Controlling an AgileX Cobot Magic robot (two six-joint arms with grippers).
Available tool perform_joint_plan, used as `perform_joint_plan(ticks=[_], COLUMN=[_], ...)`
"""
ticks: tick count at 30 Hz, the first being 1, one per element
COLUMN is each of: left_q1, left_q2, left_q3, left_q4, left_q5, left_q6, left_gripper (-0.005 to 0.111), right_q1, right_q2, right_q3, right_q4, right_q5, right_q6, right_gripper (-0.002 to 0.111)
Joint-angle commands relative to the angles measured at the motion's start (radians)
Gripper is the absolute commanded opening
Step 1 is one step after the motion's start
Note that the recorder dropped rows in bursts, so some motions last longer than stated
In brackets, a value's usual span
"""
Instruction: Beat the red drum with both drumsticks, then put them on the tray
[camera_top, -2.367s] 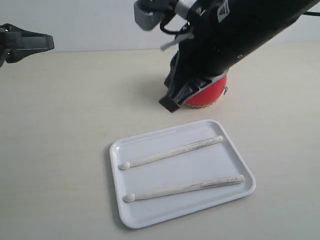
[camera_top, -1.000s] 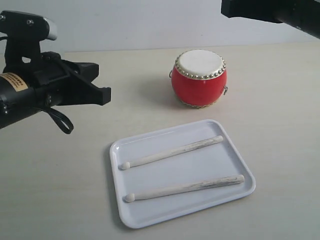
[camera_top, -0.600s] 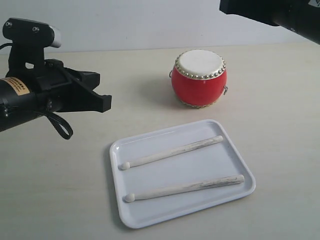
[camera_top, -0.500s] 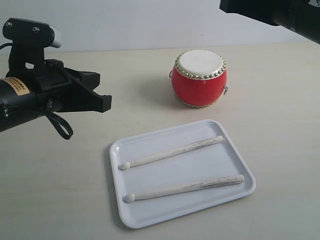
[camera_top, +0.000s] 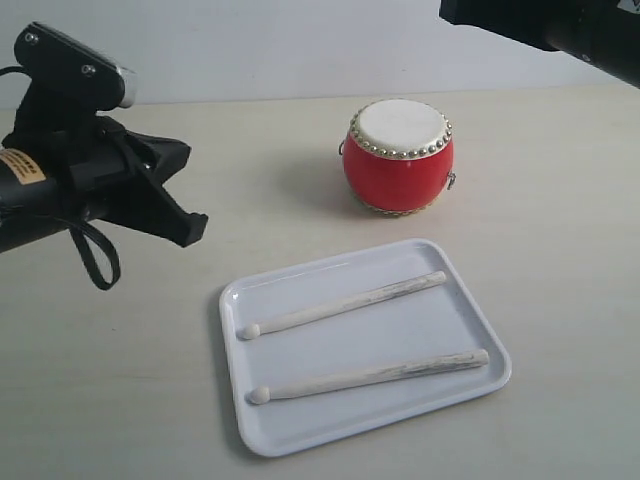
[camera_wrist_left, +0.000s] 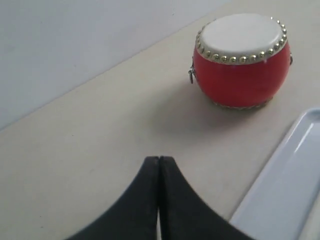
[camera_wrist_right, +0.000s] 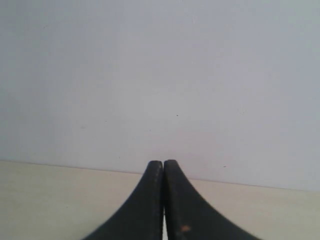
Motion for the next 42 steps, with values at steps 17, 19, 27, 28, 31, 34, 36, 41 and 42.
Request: perform_joint_plan(ticks=[17,19,27,28,31,34,36,41,42], left_q1=[0.262,0.287,0.313,0.313,0.313,0.313,0.313,0.313,0.313], left_q2=[-0.812,-0.93,-1.293,-1.318,-1.351,-1.33,-1.326,-1.326,-1.326], left_q3=[0.133,0.177,0.312,0.328,0.368,0.398,0.42,0.443,0.443], left_q4=[-0.25,-0.262,-0.258,-0.258,-0.258,-0.258,-0.239,-0.147,-0.132], left_q5=[0.772,0.772,0.77,0.77,0.77,0.741,0.694,0.634,0.636], left_q6=[-0.051,-0.051,-0.045,-0.045,-0.045,-0.044,-0.032,0.013,0.013], left_gripper=[0.0,0.0,0.0,0.0,0.0,0.0,0.0,0.0,0.0], right_q1=[-0.005,-0.005,-0.005,-0.005,-0.005,-0.005,-0.005,-0.005,-0.005], right_q2=[0.001,0.001,0.001,0.001,0.001,0.001,0.001,0.001,0.001], right_q3=[0.006,0.006,0.006,0.006,0.006,0.006,0.006,0.006,0.006], right_q4=[0.002,0.002,0.002,0.002,0.002,0.002,0.002,0.002,0.002], right_q5=[-0.013,-0.013,-0.013,-0.013,-0.013,-0.013,-0.013,-0.013,-0.013], right_q6=[0.001,0.001,0.001,0.001,0.001,0.001,0.001,0.001,0.001], right_gripper=[0.0,0.0,0.0,0.0,0.0,0.0,0.0,0.0,0.0])
